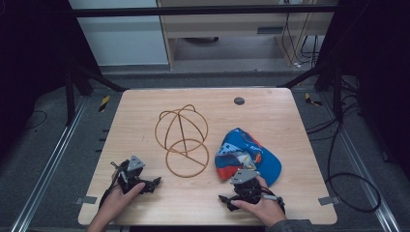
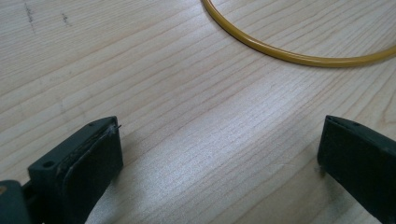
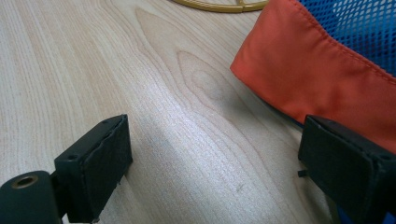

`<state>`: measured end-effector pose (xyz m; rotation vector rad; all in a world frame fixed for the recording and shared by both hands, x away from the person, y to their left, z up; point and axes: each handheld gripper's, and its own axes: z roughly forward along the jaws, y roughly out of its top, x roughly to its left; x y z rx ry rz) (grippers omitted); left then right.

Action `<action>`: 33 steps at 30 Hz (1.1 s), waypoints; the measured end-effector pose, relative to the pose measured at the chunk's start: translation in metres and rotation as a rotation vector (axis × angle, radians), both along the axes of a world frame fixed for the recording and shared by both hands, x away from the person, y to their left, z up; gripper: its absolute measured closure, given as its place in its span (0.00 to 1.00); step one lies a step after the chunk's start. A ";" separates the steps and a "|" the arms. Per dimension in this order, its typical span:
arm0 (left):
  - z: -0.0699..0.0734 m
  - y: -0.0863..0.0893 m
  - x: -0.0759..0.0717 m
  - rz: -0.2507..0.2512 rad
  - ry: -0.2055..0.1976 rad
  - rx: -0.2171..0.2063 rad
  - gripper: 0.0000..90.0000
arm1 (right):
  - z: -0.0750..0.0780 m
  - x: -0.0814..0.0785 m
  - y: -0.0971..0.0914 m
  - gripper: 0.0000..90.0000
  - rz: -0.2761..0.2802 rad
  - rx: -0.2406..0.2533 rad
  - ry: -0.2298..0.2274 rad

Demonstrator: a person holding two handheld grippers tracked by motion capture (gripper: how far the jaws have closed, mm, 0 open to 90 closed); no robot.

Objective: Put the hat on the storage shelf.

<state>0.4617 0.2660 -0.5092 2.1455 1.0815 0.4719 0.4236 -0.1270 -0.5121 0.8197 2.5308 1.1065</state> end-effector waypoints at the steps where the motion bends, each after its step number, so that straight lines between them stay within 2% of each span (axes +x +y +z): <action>1: 0.000 0.000 0.000 0.000 0.000 0.000 0.00 | 0.000 0.000 0.000 0.11 -0.002 0.000 -0.001; 9: 0.000 0.000 0.000 0.000 -0.001 0.002 0.00 | 0.000 0.001 -0.001 0.11 -0.006 0.003 0.000; 13: 0.000 0.000 0.000 0.001 -0.001 0.002 0.00 | 0.006 0.000 -0.004 0.14 -0.014 0.020 0.029; 14: 0.000 0.000 0.000 0.002 -0.001 0.002 0.00 | 0.016 -0.003 -0.010 0.19 -0.027 0.030 0.006; 15: 0.000 0.000 -0.001 0.003 -0.001 0.002 0.00 | 0.021 -0.005 -0.012 0.19 -0.025 0.020 -0.001; 19: 0.000 0.000 -0.001 0.004 -0.001 0.002 0.00 | 0.052 -0.007 -0.031 0.20 -0.035 -0.036 -0.049; 21: 0.000 0.000 0.000 0.001 0.000 0.002 0.00 | 0.067 -0.004 -0.043 0.21 -0.065 -0.062 -0.067; 26: 0.000 0.000 0.000 0.001 -0.001 0.002 0.00 | 0.091 0.013 -0.067 0.22 -0.120 -0.109 -0.050; 30: 0.000 0.000 0.000 0.001 -0.001 0.001 0.00 | 0.103 0.024 -0.071 0.24 -0.138 -0.156 -0.035; 33: 0.000 0.000 0.000 0.001 0.000 0.001 0.00 | 0.109 0.034 -0.072 0.24 -0.142 -0.168 0.009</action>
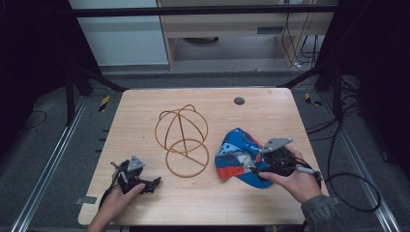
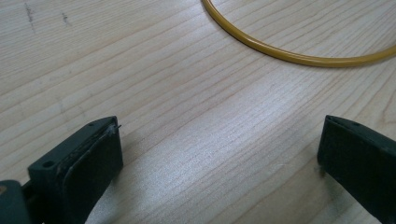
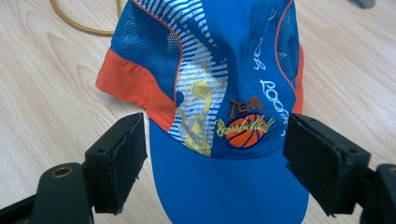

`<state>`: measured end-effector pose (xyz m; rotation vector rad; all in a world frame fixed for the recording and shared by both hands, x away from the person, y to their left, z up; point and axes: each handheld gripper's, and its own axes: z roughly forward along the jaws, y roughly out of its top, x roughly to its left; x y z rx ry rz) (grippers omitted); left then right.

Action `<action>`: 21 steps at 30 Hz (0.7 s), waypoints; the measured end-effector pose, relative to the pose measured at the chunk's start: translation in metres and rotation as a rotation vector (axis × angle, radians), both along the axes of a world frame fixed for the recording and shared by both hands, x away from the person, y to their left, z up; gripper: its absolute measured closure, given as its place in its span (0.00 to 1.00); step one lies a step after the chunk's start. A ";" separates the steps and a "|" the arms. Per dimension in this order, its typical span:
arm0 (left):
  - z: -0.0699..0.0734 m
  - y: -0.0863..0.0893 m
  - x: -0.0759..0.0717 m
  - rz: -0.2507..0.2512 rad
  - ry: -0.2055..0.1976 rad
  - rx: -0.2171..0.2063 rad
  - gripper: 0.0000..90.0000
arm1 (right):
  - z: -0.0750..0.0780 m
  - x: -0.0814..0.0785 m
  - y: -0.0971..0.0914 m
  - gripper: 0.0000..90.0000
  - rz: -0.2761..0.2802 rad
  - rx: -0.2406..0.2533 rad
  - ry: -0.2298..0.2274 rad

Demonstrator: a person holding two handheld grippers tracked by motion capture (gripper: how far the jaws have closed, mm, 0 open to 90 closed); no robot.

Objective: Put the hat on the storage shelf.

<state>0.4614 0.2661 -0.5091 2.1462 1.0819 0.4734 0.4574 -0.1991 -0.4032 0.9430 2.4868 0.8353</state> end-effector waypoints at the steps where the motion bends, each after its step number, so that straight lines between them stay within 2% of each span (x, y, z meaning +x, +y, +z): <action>1: 0.000 0.000 0.000 0.000 0.000 0.000 0.00 | 0.001 0.003 0.001 0.24 0.005 -0.006 0.016; 7: 0.000 0.000 0.000 -0.004 0.001 -0.001 0.00 | 0.004 0.021 0.004 0.26 0.015 -0.022 0.065; 10: 0.000 0.000 0.000 -0.006 0.002 0.000 0.00 | 0.002 0.030 0.005 0.30 0.013 -0.013 0.113; 17: 0.000 0.000 0.000 -0.004 0.001 0.000 0.00 | 0.006 0.041 0.012 0.40 0.039 -0.016 0.130; 21: 0.000 0.000 0.000 -0.004 0.001 0.000 0.00 | 0.003 0.049 0.018 0.47 0.053 -0.033 0.142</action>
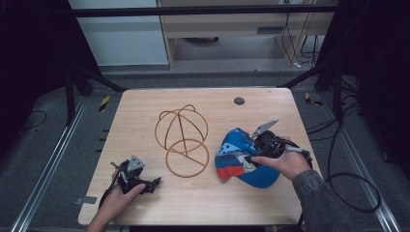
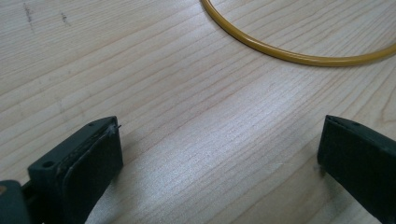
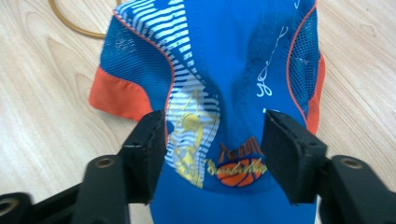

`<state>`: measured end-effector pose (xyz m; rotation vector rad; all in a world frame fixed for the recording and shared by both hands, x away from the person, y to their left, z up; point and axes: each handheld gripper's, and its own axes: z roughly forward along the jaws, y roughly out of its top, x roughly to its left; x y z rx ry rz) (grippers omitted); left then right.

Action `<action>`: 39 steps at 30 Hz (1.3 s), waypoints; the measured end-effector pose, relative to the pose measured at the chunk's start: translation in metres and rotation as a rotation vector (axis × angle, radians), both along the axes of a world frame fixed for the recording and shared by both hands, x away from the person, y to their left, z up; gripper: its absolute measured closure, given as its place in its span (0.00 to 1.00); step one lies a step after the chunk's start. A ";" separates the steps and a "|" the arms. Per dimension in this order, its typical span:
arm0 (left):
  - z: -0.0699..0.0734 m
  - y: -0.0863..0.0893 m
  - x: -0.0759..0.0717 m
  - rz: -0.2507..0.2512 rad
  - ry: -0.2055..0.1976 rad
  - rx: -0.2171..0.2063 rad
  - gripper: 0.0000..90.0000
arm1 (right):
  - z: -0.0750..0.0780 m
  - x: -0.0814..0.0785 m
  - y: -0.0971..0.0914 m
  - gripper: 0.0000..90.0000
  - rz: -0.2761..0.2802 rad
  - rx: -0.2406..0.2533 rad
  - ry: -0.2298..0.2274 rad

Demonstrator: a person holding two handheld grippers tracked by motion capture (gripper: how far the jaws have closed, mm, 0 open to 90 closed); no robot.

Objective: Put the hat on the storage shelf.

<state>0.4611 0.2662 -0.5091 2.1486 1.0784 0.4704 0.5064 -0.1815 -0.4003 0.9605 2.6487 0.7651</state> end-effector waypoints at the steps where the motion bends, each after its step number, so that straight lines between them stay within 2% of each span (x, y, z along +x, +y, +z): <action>1: 0.000 0.000 0.000 0.000 0.000 0.000 0.00 | -0.001 0.003 0.001 0.48 -0.002 -0.003 0.010; 5: 0.000 0.000 0.000 -0.001 0.000 0.000 0.00 | -0.008 0.014 0.005 0.53 -0.011 -0.009 0.032; 8: 0.000 0.000 0.000 -0.001 0.000 0.000 0.00 | -0.012 0.020 0.009 0.61 -0.008 -0.022 0.047; 13: 0.000 0.000 0.000 0.000 0.000 0.000 0.00 | -0.017 0.025 0.013 0.87 0.006 -0.035 0.081; 16: 0.000 0.000 0.000 0.000 0.000 0.000 0.00 | -0.019 0.027 0.013 0.98 0.015 -0.023 0.095; 22: 0.000 0.000 0.000 0.000 0.000 0.000 0.00 | -0.014 0.028 0.011 1.00 0.027 -0.024 0.097; 23: 0.000 0.000 0.000 0.000 0.000 0.000 0.00 | -0.010 0.027 0.009 1.00 0.028 -0.010 0.096; 25: 0.000 0.000 0.000 0.000 0.000 0.000 0.00 | -0.006 0.026 0.007 1.00 0.032 -0.013 0.088; 31: 0.000 0.000 0.000 -0.001 0.000 0.000 0.00 | 0.019 0.022 -0.001 1.00 0.042 0.014 0.068; 32: 0.000 0.000 0.000 -0.001 0.000 0.000 0.00 | 0.019 0.022 -0.001 1.00 0.042 0.014 0.068; 33: 0.000 0.000 0.000 -0.002 0.000 0.000 0.00 | 0.029 0.020 -0.002 1.00 0.048 0.026 0.055; 34: 0.000 0.000 0.000 -0.002 0.000 0.000 0.00 | 0.029 0.020 -0.002 1.00 0.048 0.026 0.055; 35: 0.000 0.000 0.000 -0.001 0.000 0.000 0.00 | 0.039 0.019 -0.003 1.00 0.051 0.027 0.041; 39: 0.000 0.000 0.000 -0.001 0.000 0.000 0.00 | 0.056 0.015 -0.004 1.00 0.057 0.044 0.013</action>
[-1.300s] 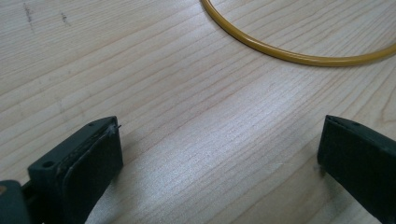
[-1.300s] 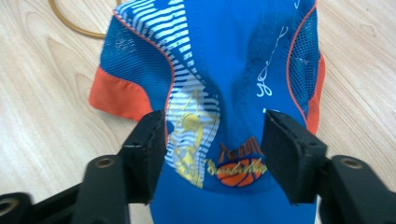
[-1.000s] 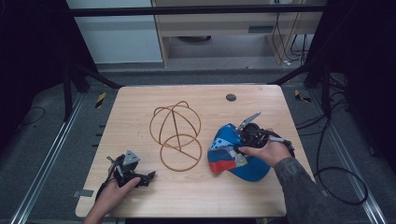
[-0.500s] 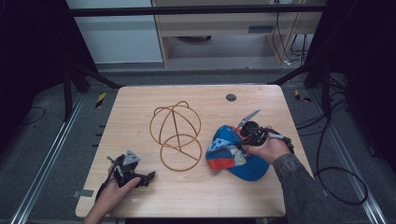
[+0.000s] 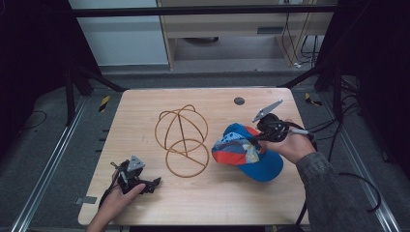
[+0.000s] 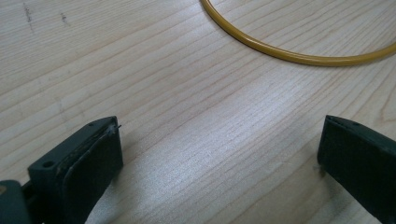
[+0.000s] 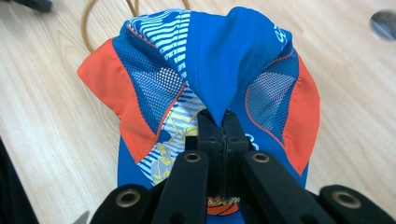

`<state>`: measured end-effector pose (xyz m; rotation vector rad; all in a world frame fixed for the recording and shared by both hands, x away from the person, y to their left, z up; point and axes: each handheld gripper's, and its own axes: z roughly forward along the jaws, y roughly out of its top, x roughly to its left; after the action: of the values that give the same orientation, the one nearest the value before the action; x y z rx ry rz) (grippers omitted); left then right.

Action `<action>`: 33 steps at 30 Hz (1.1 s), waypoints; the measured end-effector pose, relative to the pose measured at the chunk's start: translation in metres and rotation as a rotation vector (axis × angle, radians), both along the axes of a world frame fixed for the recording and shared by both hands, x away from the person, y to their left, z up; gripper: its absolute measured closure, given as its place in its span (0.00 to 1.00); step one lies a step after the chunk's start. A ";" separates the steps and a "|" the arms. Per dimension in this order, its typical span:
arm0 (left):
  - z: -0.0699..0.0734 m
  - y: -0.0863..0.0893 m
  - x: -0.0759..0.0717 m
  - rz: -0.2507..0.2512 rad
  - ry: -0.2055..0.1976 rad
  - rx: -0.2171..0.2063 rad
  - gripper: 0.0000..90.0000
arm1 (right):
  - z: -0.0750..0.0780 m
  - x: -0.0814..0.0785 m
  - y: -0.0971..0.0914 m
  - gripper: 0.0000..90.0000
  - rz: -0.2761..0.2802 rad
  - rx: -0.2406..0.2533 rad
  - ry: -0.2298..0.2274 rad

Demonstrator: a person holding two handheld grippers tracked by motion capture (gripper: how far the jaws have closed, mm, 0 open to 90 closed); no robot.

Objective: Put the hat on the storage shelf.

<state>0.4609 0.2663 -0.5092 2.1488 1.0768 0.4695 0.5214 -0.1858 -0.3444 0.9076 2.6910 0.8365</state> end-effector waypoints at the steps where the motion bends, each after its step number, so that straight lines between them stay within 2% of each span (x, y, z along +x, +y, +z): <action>1: 0.000 0.000 0.000 -0.001 0.001 0.000 0.00 | 0.004 -0.001 -0.001 1.00 0.002 0.005 -0.008; 3: 0.000 0.000 0.000 0.000 0.000 0.000 0.00 | 0.014 -0.003 -0.002 1.00 0.001 0.016 -0.022; 16: 0.000 0.000 0.000 0.003 -0.002 -0.005 0.00 | 0.052 -0.012 -0.014 1.00 -0.003 0.069 -0.096; 23: 0.000 0.000 0.000 0.002 -0.002 -0.004 0.00 | 0.062 -0.014 -0.019 1.00 -0.009 0.078 -0.113; 30: 0.000 0.000 0.000 -0.001 -0.005 -0.001 0.00 | 0.082 -0.018 -0.024 1.00 -0.012 0.089 -0.151; 31: 0.000 0.000 0.000 -0.001 -0.005 -0.001 0.00 | 0.092 -0.019 -0.024 1.00 -0.010 0.091 -0.168; 33: 0.000 0.000 0.000 0.000 -0.004 -0.002 0.00 | 0.100 -0.019 -0.023 1.00 -0.007 0.100 -0.178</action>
<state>0.4610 0.2663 -0.5092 2.1455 1.0746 0.4720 0.5022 -0.2092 -0.2439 0.8199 2.5120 1.0072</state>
